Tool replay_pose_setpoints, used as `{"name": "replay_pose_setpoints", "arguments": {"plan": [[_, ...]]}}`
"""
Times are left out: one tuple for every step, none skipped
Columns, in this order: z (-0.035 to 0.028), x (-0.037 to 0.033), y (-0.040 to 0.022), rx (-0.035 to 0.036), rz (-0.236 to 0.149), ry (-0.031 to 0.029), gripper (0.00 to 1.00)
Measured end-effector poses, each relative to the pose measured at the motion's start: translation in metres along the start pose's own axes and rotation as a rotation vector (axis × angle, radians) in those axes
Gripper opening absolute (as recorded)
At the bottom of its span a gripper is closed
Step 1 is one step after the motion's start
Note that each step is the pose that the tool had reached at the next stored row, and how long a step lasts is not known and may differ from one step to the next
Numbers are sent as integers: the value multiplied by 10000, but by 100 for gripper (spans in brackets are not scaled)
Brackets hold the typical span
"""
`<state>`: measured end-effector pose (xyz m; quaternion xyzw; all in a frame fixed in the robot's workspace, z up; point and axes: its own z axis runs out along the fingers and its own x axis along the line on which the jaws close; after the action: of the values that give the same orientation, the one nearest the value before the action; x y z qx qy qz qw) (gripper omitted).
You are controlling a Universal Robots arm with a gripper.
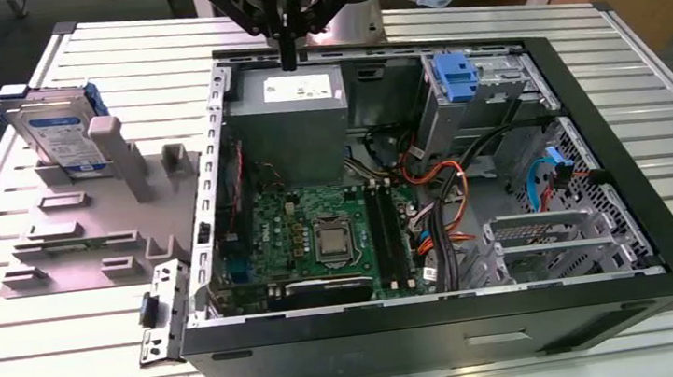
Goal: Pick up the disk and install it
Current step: 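Reach for the disk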
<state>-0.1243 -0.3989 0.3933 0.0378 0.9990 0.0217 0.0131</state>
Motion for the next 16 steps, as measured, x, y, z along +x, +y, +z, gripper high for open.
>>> {"name": "replay_pose_setpoints", "arguments": {"plan": [[0, 0, 0, 0, -1, 1, 11], [-1, 12, -1, 1, 1, 1, 11], [-1, 28, -2, 1, 1, 0, 11], [-1, 30, -2, 0, 1, 0, 11], [-1, 30, -2, 0, 1, 0, 11], [-1, 33, -3, 1, 1, 0, 11], [-1, 34, -3, 1, 1, 0, 11], [-2, 39, -3, 1, 1, 0, 11], [-1, 41, -3, 0, 1, 0, 11], [-2, 41, -3, 1, 1, 0, 11], [-1, 43, -3, 0, 1, 0, 11], [-2, 46, -4, 1, 2, 0, 11], [-2, 49, -4, 1, 2, 0, 11], [-2, 53, -4, 1, 1, 1, 11], [-2, 58, -5, 1, 1, 1, 11], [-2, 60, -5, 0, 1, 0, 11]]}}
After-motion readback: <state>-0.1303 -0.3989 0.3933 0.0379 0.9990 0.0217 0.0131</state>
